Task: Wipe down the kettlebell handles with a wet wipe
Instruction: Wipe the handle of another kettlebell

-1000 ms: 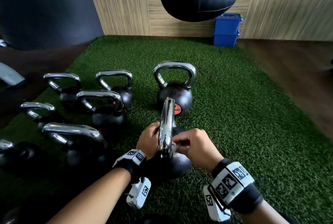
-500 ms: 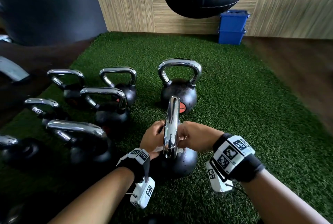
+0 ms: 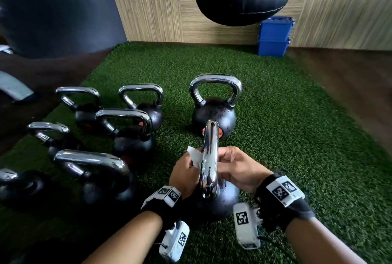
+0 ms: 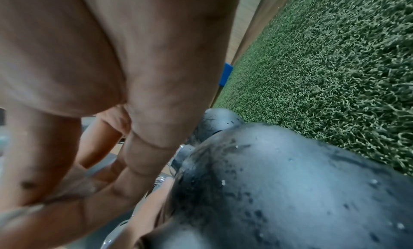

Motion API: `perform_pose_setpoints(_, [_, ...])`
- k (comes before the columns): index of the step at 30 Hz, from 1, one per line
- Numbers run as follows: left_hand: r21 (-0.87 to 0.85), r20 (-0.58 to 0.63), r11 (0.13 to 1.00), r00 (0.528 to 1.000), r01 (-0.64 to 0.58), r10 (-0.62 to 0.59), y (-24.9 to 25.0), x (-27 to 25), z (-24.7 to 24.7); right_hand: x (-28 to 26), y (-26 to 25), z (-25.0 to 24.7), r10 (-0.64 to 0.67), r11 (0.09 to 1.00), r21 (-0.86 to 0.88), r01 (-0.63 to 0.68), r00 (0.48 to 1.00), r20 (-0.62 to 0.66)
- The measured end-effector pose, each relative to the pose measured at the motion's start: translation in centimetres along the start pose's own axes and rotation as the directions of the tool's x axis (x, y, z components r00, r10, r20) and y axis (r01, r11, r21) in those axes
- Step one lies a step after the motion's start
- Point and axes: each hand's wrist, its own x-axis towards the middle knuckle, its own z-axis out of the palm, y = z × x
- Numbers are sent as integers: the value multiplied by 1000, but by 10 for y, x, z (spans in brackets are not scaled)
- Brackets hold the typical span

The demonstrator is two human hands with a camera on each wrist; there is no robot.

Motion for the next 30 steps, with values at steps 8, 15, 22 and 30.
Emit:
perform_pose_setpoints(8, [-9, -62, 1000, 998, -17, 16, -3, 3, 3, 14, 4, 1, -157, 982, 67, 174, 966, -208])
perform_pose_setpoints(15, [17, -76, 1000, 997, -24, 25, -5, 7, 4, 22, 11, 3, -248, 968, -123, 218, 785, -567])
perform_pose_setpoints(22, [9, -79, 999, 996, -42, 43, -6, 5, 3, 43, 9, -6, -389, 860, -504, -80, 536, -749])
perform_pose_setpoints(30, [67, -44, 995, 997, -67, 70, -6, 7, 2, 56, 2, -13, -290, 844, -455, -283, 474, -832])
